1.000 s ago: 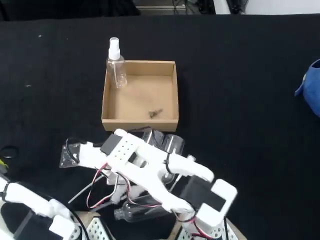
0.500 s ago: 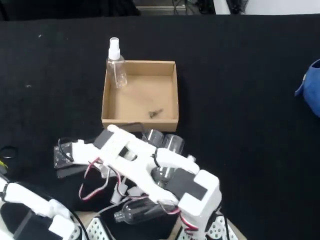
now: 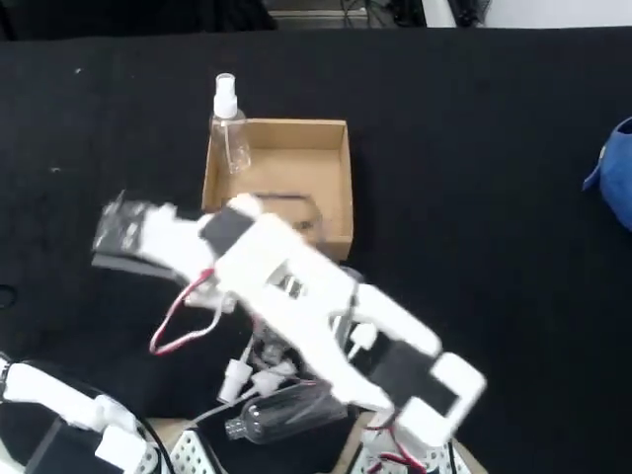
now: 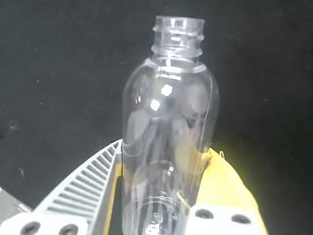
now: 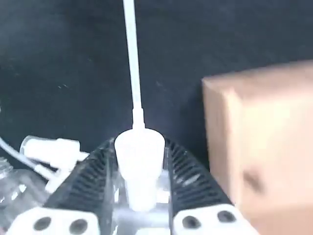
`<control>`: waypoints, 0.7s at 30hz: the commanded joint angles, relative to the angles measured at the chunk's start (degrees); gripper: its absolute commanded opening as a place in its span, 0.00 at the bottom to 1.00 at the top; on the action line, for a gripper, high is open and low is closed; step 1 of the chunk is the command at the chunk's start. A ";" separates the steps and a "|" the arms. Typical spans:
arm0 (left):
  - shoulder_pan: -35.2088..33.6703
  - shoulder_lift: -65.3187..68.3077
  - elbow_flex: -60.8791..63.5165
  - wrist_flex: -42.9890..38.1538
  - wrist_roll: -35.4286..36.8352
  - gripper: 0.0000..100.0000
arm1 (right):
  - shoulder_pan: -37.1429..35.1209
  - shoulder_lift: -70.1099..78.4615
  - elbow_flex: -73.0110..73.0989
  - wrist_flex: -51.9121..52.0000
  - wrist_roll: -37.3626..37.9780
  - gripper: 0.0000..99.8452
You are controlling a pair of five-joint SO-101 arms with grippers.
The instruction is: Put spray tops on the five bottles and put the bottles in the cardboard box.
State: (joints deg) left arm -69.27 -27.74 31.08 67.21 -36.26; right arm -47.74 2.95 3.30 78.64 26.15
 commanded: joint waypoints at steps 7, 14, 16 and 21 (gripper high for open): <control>18.95 -15.30 1.36 5.01 2.20 0.03 | 19.60 -22.90 -1.36 11.96 -3.52 0.01; 39.25 -23.12 8.57 0.35 12.48 0.03 | 42.55 -28.00 9.80 7.91 -4.13 0.01; 44.09 -23.74 8.75 -2.11 16.44 0.03 | 49.76 -28.00 11.82 6.24 -4.48 0.01; 52.97 -23.74 10.15 -11.52 26.20 0.03 | 60.84 -28.00 19.12 -5.63 -11.96 0.01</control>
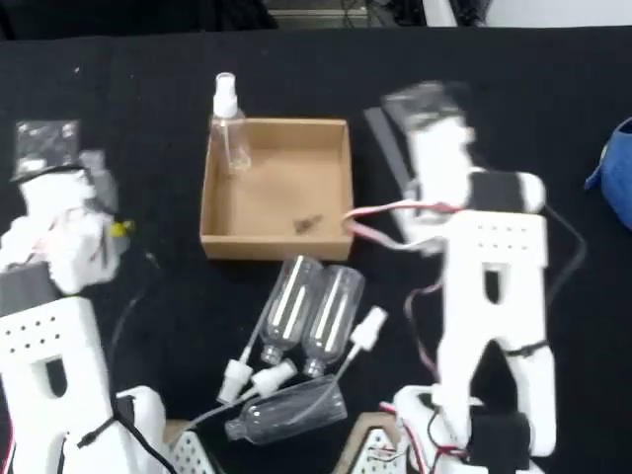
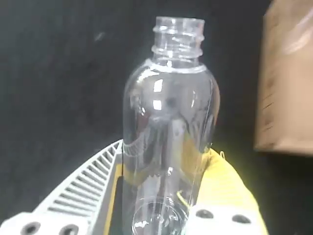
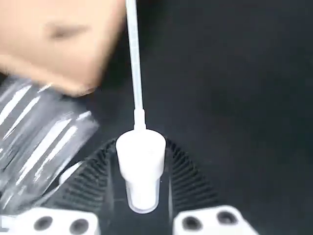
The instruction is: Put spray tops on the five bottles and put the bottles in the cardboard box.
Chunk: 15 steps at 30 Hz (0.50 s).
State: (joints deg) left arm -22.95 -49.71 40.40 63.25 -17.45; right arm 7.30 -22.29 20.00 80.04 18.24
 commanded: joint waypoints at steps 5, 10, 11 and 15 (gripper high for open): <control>12.18 -1.85 7.78 -17.67 13.19 0.03 | 12.75 -2.77 10.68 -17.58 -13.71 0.01; 17.54 -2.90 16.66 -28.13 13.45 0.03 | 15.38 -2.42 16.40 -24.18 -20.04 0.01; 18.33 -4.13 17.98 -28.92 13.45 0.03 | 15.56 -1.63 16.66 -25.05 -20.57 0.01; 20.00 -13.01 22.29 -29.36 13.45 0.03 | 17.32 6.29 14.73 -26.73 -23.12 0.01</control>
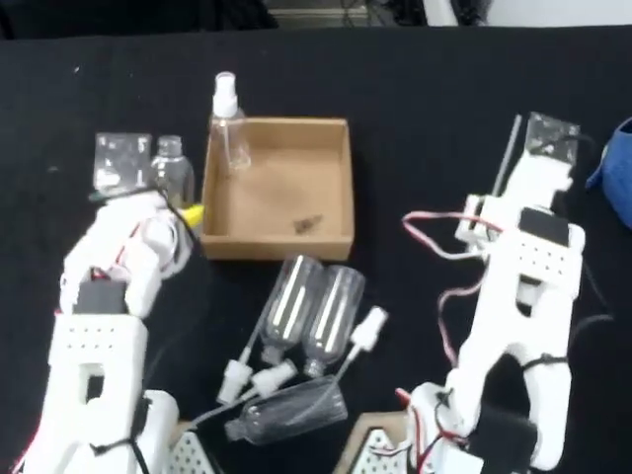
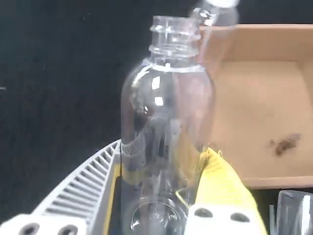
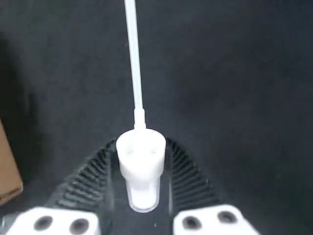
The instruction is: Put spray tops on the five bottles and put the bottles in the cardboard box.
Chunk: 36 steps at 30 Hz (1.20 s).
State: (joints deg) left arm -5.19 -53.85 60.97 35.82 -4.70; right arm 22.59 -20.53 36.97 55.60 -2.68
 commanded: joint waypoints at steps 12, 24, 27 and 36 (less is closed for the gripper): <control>1.63 -33.58 17.80 -1.67 0.79 0.03 | 3.78 20.53 -14.99 5.36 -18.81 0.04; 1.54 -45.10 22.29 3.43 0.70 0.03 | 0.79 20.88 -19.65 12.31 -20.40 0.27; 1.54 -45.63 22.55 3.60 0.62 0.03 | 0.35 21.32 -22.99 14.07 -8.00 0.27; 1.54 -45.54 22.81 3.60 0.53 0.03 | 6.59 21.41 -25.10 13.54 46.42 0.27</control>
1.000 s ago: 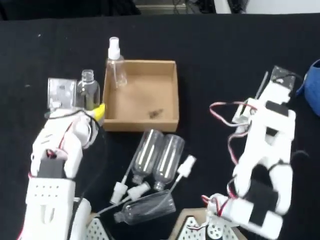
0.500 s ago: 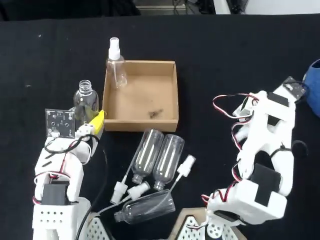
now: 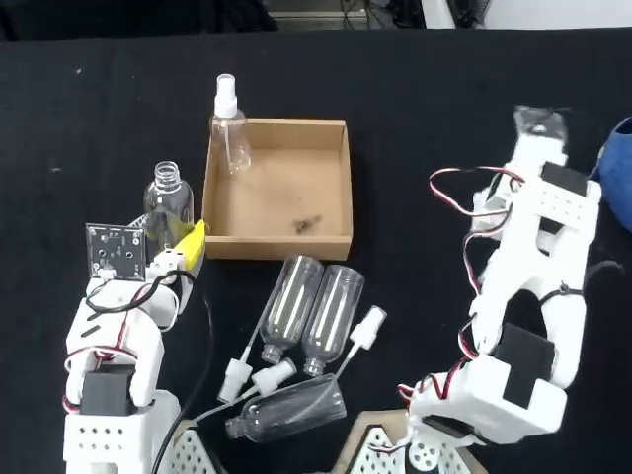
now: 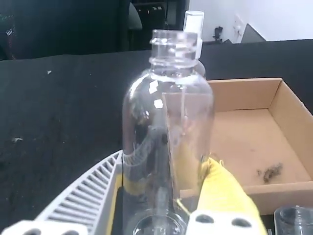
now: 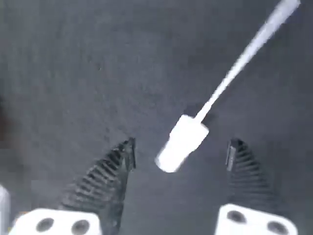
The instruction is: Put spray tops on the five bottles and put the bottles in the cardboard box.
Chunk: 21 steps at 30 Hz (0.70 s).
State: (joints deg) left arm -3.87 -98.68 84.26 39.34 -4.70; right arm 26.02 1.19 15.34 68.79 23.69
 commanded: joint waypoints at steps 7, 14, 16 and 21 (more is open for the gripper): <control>0.22 -0.70 -0.48 0.09 0.35 0.03 | 8.97 0.31 -3.56 0.70 54.51 0.27; -0.04 -0.70 -0.40 0.09 0.35 0.03 | 9.05 8.48 -6.20 0.70 69.45 0.27; -1.54 -0.70 -0.40 0.09 0.53 0.03 | 9.05 10.86 -7.78 0.70 70.77 0.27; -4.44 -0.97 -0.75 0.00 0.62 0.03 | 8.44 15.60 -13.41 0.70 74.81 0.27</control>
State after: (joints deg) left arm -5.98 -98.68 84.26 39.34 -4.70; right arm 33.76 16.40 6.99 69.14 95.25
